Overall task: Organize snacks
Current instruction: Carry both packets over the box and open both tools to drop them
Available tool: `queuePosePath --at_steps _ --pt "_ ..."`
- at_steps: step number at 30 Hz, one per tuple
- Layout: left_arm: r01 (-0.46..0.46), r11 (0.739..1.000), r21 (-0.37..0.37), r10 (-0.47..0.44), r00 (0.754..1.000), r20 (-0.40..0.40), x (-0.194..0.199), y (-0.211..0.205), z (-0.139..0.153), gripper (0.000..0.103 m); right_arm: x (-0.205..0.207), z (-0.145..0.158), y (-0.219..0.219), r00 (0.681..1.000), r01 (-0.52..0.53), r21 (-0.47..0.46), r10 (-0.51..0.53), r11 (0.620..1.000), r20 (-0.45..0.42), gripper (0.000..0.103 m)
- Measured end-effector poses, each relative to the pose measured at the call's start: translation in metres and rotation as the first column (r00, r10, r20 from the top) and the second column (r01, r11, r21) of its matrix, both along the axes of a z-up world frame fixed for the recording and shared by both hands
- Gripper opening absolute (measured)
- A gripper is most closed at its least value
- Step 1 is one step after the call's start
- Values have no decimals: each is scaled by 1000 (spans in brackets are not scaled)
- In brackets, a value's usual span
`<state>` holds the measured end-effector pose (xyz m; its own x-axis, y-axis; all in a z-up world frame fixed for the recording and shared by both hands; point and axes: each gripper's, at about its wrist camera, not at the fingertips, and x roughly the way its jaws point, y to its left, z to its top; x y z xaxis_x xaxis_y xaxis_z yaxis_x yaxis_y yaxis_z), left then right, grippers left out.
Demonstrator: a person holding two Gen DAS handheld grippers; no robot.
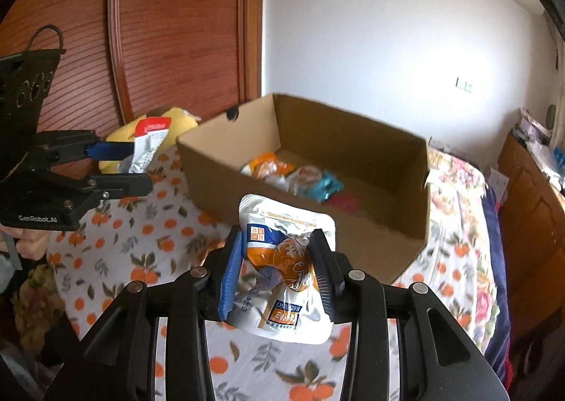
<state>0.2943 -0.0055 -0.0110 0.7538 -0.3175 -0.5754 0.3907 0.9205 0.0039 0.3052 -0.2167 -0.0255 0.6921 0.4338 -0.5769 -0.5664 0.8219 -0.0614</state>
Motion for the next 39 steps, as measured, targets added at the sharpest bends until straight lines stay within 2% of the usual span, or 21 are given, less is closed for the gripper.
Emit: queuePosePath --at_steps 9,18,25,32,39 --pt "-1 1000 -1 1 998 66 51 -9 24 53 40 28 7 998 4 15 -5 1000 60 38" --pt "-10 1000 -8 10 999 48 101 -19 7 54 85 16 11 997 40 23 -42 999 66 38" --pt "-19 1000 9 19 1000 -2 136 -28 -16 54 126 -7 9 995 103 23 -103 994 10 38" --pt "-19 999 34 22 997 -67 140 -33 -40 55 137 -30 2 988 147 28 -145 989 -60 38" --pt "-9 998 59 15 995 -99 137 -40 -48 57 142 -40 0 980 169 20 -166 985 -111 40"
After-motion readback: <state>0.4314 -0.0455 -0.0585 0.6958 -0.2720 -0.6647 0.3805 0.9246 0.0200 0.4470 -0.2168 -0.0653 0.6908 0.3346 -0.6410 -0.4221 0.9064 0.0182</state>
